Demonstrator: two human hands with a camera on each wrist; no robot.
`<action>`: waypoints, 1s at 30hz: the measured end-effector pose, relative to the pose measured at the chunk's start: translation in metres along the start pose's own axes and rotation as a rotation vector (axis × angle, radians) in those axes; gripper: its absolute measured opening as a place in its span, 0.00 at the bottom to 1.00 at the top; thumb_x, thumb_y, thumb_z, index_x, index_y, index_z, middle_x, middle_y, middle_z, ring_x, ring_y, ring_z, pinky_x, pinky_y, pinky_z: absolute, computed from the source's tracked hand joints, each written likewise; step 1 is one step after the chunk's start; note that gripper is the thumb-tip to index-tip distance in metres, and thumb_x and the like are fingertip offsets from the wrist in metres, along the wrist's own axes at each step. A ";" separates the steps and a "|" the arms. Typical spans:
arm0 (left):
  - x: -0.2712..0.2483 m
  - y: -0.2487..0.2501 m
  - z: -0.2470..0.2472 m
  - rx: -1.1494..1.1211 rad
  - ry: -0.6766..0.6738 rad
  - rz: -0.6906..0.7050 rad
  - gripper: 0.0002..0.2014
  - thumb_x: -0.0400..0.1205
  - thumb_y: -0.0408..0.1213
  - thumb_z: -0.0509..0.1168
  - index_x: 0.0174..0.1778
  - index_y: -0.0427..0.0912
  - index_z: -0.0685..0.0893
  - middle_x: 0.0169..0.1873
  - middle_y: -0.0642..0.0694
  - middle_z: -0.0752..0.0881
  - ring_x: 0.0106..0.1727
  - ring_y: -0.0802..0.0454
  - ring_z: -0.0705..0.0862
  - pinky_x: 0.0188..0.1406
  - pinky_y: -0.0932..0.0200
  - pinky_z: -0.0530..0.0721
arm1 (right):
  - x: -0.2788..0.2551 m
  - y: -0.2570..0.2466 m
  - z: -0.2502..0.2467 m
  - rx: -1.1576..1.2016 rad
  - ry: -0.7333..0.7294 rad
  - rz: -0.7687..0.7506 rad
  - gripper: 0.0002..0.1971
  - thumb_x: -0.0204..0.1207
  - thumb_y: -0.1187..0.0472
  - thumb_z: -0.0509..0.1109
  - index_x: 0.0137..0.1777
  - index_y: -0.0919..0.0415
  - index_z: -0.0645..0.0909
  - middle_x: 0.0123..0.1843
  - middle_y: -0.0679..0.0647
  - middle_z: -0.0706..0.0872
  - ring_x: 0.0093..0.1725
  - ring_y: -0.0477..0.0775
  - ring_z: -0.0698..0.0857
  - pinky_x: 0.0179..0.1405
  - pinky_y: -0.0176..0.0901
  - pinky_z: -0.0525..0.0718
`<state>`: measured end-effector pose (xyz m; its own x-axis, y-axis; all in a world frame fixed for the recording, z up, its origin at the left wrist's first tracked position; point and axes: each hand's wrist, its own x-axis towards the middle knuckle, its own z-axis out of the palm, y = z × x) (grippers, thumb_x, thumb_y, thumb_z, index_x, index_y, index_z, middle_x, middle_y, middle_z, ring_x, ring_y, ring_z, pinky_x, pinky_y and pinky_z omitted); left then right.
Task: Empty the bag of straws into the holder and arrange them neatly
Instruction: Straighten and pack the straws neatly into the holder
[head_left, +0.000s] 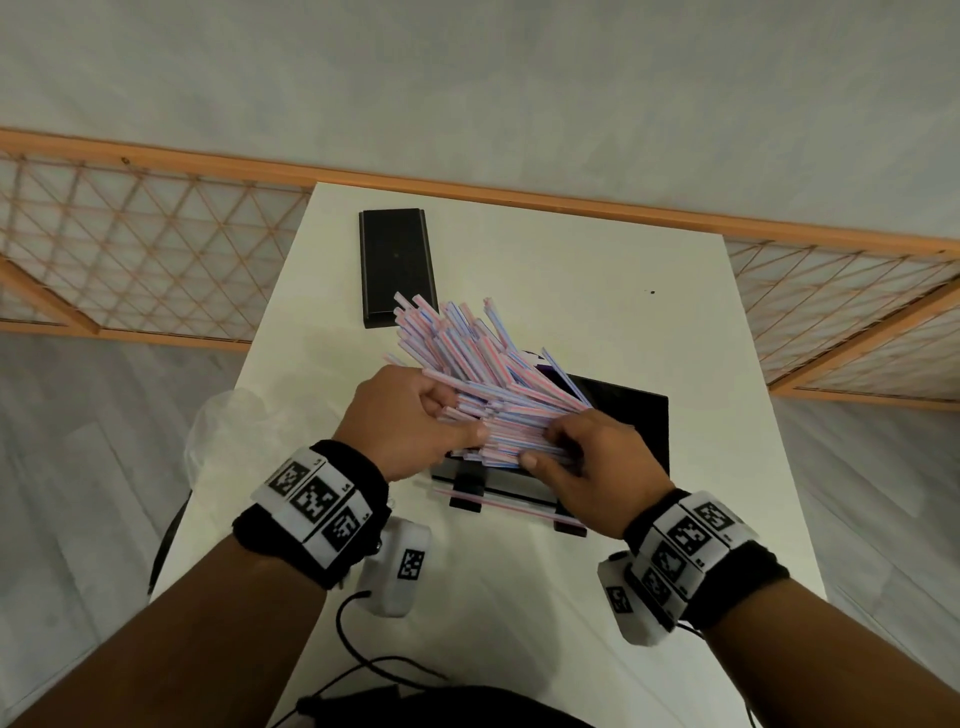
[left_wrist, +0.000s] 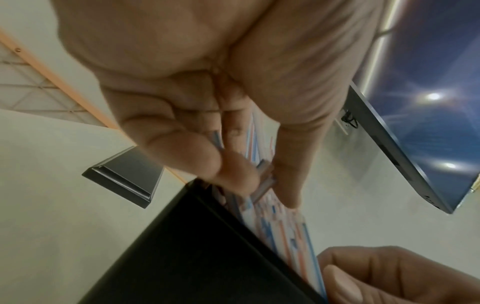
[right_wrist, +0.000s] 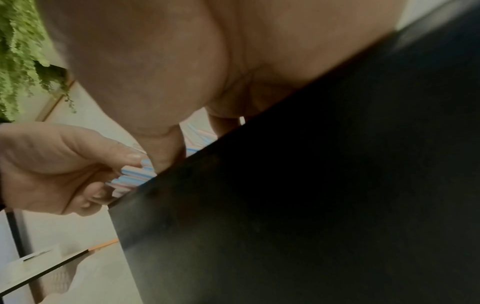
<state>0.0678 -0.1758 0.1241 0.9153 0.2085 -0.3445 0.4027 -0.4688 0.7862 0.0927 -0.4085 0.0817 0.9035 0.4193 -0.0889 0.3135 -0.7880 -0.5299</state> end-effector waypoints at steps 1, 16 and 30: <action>-0.002 0.002 -0.002 0.020 -0.010 0.028 0.22 0.60 0.51 0.88 0.45 0.52 0.88 0.38 0.54 0.89 0.39 0.57 0.90 0.37 0.63 0.88 | 0.000 0.000 -0.001 -0.004 0.002 0.006 0.20 0.73 0.38 0.72 0.44 0.56 0.82 0.40 0.47 0.79 0.41 0.51 0.78 0.42 0.43 0.78; -0.022 0.033 -0.029 0.621 -0.088 0.274 0.19 0.67 0.48 0.82 0.34 0.47 0.78 0.32 0.52 0.84 0.37 0.50 0.83 0.38 0.53 0.83 | 0.007 -0.026 -0.011 0.015 -0.065 -0.010 0.10 0.75 0.52 0.75 0.39 0.56 0.80 0.34 0.48 0.83 0.33 0.46 0.79 0.36 0.41 0.78; -0.027 0.053 -0.018 0.587 0.015 0.684 0.05 0.68 0.30 0.71 0.31 0.44 0.87 0.28 0.49 0.86 0.32 0.50 0.83 0.35 0.52 0.85 | 0.004 -0.060 -0.065 0.011 0.023 -0.065 0.09 0.72 0.54 0.79 0.45 0.52 0.81 0.37 0.45 0.84 0.31 0.37 0.79 0.33 0.26 0.70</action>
<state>0.0641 -0.1910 0.1839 0.9569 -0.2677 0.1124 -0.2898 -0.8568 0.4265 0.0965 -0.3889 0.1680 0.8879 0.4587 -0.0351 0.3683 -0.7546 -0.5431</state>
